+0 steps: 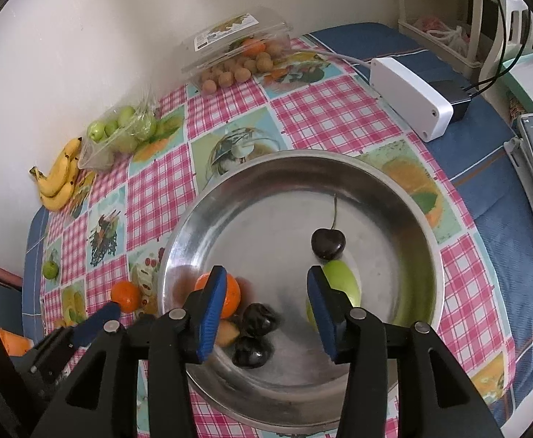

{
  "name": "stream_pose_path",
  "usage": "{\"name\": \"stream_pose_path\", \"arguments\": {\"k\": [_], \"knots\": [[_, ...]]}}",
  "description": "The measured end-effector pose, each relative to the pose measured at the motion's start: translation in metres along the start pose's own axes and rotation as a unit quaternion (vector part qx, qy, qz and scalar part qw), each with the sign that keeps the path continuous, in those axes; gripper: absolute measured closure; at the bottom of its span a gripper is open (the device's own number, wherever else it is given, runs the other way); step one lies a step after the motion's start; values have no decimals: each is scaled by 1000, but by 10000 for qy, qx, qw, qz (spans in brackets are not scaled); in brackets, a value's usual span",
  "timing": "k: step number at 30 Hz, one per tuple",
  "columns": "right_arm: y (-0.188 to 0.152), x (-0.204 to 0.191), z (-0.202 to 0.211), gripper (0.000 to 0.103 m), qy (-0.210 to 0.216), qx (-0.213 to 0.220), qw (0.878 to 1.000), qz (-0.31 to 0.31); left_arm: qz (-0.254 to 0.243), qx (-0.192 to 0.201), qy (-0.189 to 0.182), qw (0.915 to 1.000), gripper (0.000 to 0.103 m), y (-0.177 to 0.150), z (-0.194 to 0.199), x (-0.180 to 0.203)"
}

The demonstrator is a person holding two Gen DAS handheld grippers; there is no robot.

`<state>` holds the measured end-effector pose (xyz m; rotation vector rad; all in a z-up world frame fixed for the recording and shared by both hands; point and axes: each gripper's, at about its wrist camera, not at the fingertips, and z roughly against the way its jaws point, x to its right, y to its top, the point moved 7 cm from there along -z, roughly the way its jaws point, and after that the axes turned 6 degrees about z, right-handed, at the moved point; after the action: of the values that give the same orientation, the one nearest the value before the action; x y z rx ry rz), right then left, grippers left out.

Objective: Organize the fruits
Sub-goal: 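Withdraw both open tools from the bowl back over the table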

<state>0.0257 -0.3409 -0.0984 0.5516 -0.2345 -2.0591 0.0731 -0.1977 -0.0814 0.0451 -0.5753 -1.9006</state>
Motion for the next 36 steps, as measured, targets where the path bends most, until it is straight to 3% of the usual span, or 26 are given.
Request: {"name": "stream_pose_path", "arguments": {"k": [7, 11, 20, 22, 26, 32, 34, 35, 36], "knots": [[-4, -1, -4, 47, -195, -139, 9997, 85, 1049, 73, 518, 9931, 20, 7, 5, -62], [-6, -8, -7, 45, -273, -213, 9991, 234, 1462, 23, 673, 9870, 16, 4, 3, -89], [-10, -15, -11, 45, -328, -303, 9981, 421, 1592, 18, 725, 9846, 15, 1, 5, -100], [-10, -15, -12, 45, -347, -316, 9980, 427, 1548, 28, 755, 9851, 4, 1, 5, -98], [-9, -14, -13, 29, -376, -314, 9979, 433, 1448, 112, 878, 9855, 0, 3, 6, -99], [-9, -14, -15, 28, -404, -336, 9976, 446, 1438, 107, 970, 9848, 0, 2, 4, -103], [-9, -13, -16, 16, -389, -322, 9977, 446, 1425, 134, 1013, 9845, 0, 2, 4, -104], [-9, -13, -16, 2, -404, -301, 9977, 447, 1411, 152, 1062, 9842, 0, 2, 5, -105], [-9, -11, -15, 0, -465, -296, 9975, 450, 1399, 156, 1101, 9839, 0, 2, 5, -105]]}}
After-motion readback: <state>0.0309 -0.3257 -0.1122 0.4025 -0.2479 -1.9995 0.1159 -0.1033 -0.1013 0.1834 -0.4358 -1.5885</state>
